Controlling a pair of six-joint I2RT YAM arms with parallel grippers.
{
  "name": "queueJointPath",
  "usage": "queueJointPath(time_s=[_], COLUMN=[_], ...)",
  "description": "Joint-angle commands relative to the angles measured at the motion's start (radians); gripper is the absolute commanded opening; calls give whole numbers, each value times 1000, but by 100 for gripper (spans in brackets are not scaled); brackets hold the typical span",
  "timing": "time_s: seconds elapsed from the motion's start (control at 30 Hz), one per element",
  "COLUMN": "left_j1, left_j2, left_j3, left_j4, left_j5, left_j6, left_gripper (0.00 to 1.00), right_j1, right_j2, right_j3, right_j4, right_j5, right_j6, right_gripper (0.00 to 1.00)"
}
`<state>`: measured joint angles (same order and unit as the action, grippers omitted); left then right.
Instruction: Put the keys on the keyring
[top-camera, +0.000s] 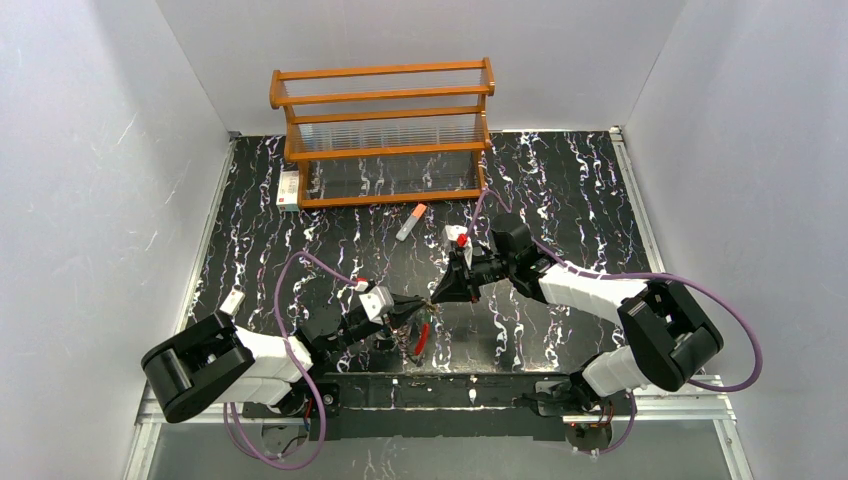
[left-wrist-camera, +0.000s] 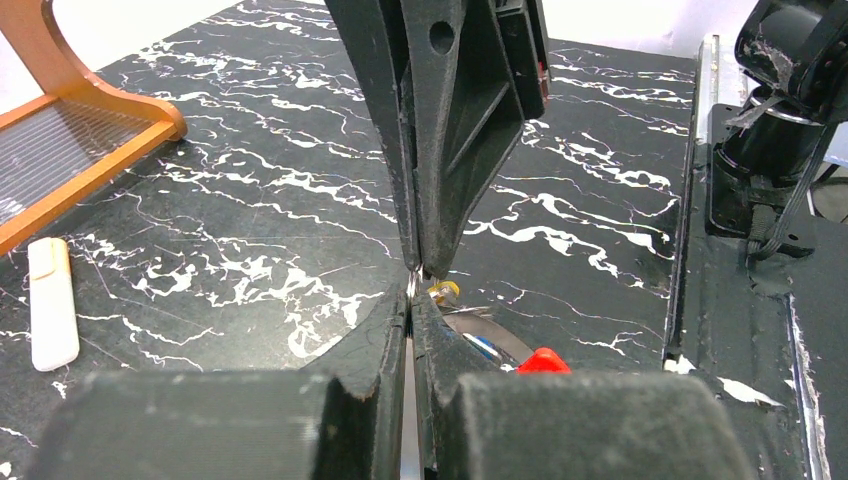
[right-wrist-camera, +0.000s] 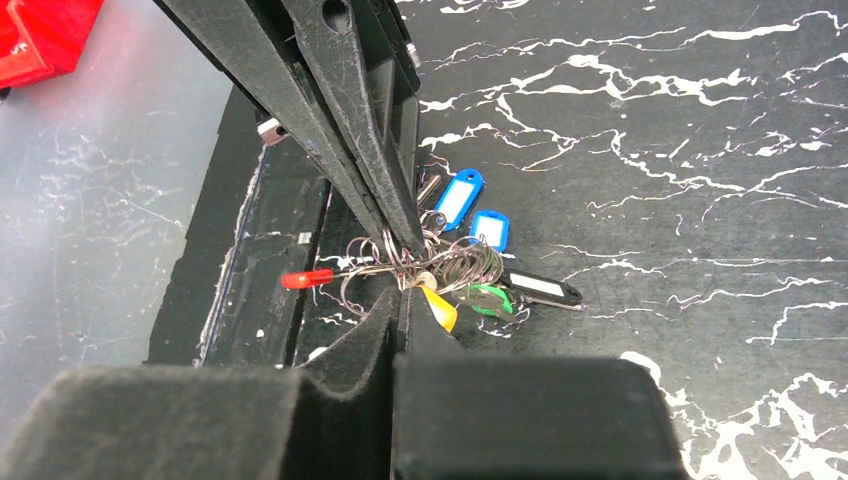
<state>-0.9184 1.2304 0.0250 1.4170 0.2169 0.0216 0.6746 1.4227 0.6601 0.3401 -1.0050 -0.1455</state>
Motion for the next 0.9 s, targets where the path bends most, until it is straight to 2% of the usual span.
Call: queueJointPath(time_s=[0.0,0.23,0.47,0.87], left_j1=[-4,-3,-4,-3], left_j2=[-22,-32,-35,-38], left_j3=[-5,-8,-4,-7], left_j4=[67,66,66,66], left_j5=[-14,-29,-33,-31], left_j6=[-2,4,1,-4], left_gripper=[0,0,0,0], right_j1=[4,5,23,114], right_j2=[8,2,21,50], right_j3=[42,36,35,27], right_j4=[1,-90,-113,-26], right_j5=[-3,32,54,196], right_j6=[-24,-94,-129,-100], right_gripper=[1,1,1,3])
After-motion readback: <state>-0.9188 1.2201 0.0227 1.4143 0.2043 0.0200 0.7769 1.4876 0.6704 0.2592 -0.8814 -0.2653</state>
